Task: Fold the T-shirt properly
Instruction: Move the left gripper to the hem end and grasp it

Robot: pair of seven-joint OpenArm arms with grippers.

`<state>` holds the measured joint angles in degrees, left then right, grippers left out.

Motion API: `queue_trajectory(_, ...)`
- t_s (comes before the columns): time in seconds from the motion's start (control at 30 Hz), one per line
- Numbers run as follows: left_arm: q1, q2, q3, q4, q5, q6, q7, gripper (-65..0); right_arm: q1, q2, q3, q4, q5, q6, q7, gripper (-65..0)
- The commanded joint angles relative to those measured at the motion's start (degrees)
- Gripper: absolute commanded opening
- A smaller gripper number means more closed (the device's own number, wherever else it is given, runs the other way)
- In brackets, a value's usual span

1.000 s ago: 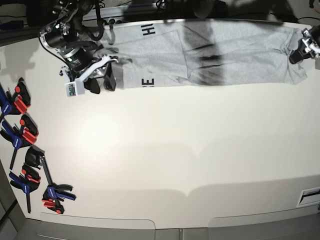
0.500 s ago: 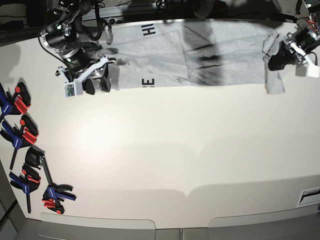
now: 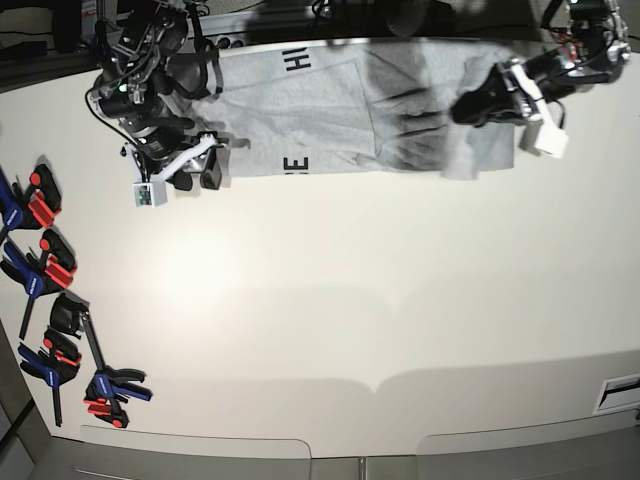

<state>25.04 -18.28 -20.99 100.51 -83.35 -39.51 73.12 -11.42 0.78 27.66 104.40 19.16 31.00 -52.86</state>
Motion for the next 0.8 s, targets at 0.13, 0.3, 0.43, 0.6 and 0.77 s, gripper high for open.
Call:
queue_trajectory(0.13, -0.8, 1.7, 6.0, 1.0, -1.6, -0.5, -1.1, -65.0, 0.8, 0.3, 0.1, 0.8, 2.5, 0.0, 1.2, -37.0)
queue_trajectory(0.3, -2.9, 2.4, 10.8, 1.0, -1.6, -0.5, -2.0, -65.0, 0.8, 0.3, 0.1, 0.8, 2.4, 0.0, 1.0, -37.0)
queue_trajectory(0.43, -3.6, 2.4, 13.3, 1.0, -1.6, -0.5, -3.7, -65.0, 0.8, 0.3, 0.1, 0.8, 2.5, 0.0, 1.0, -37.0)
queue_trajectory(0.6, -3.7, 3.5, 14.0, 1.0, -1.6, -0.5, -4.2, -65.0, 0.8, 0.3, 0.1, 0.8, 2.5, 0.0, 1.0, -37.0)
queue_trajectory(0.77, -4.3, 3.5, 14.0, 1.0, -1.6, -0.5, -4.2, -65.0, 0.8, 0.3, 0.1, 0.8, 2.5, 0.0, 1.0, -37.0)
